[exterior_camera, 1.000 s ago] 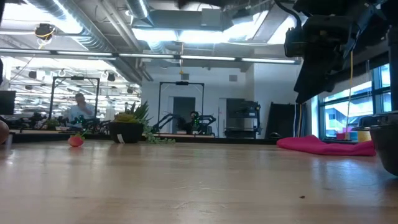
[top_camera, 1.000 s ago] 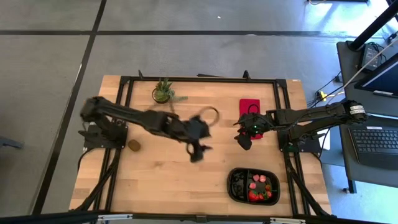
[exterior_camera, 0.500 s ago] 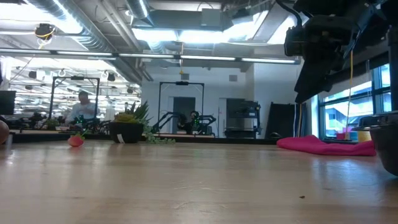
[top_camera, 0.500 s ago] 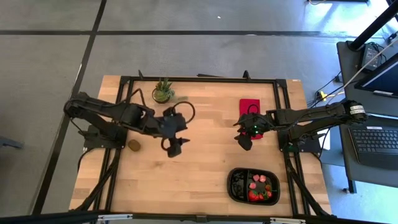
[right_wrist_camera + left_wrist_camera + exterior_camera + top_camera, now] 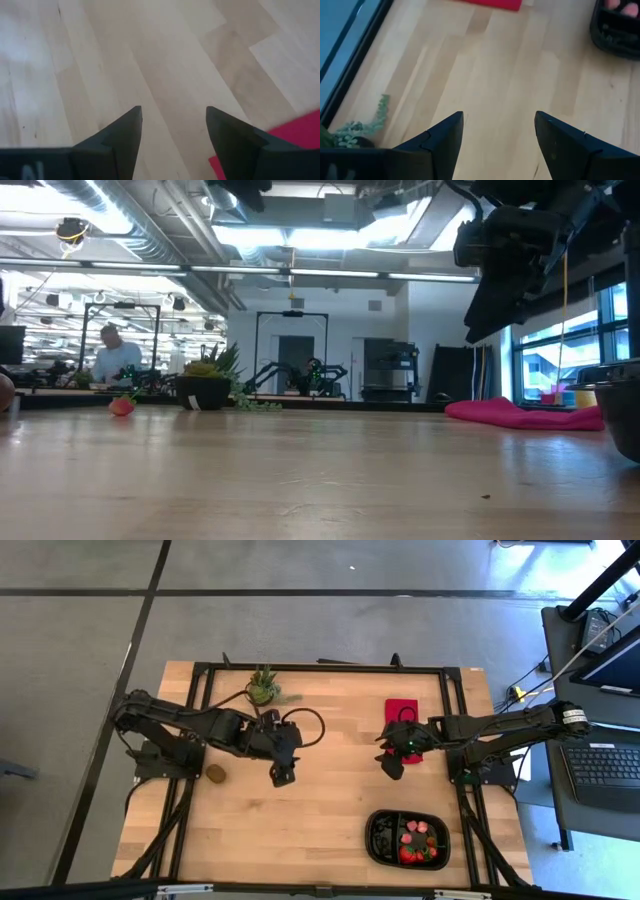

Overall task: Pick and placing Produce into tupperware
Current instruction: Put the strawberry into the right of the black bin

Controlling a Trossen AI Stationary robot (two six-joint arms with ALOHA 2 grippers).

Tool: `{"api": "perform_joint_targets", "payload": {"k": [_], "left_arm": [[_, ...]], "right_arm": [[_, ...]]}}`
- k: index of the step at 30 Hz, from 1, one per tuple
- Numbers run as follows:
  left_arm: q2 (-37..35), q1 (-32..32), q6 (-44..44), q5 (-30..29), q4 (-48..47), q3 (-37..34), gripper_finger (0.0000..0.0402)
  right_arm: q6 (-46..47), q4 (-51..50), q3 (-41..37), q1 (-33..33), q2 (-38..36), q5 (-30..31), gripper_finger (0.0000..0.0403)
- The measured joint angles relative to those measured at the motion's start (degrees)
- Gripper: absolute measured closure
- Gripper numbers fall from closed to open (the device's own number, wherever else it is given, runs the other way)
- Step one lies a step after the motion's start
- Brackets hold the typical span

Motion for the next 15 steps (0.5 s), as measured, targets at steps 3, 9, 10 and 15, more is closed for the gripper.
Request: {"api": "perform_joint_targets", "payload": {"k": [3,9,10,15], "left_arm": [[0.04,0.43,0.07,0.01,2.06,0.00,0.0165],[0.04,1.10,-4.75,2.09,1.45,0.00,0.0165],[0.04,1.59,-7.09,2.12,-0.66,0.00,0.0165],[0.03,7.18,-20.63,1.13,-16.19,-0.01,0.0165]], "right_arm": [[1.00,0.29,0.00,0.01,0.00,0.00,0.0181],[-0.41,0.29,0.00,0.02,0.00,0.00,0.0181],[-0.36,0.27,0.00,0.00,0.00,0.00,0.0181],[1.00,1.47,0.00,0.00,0.00,0.02,0.0181]]}}
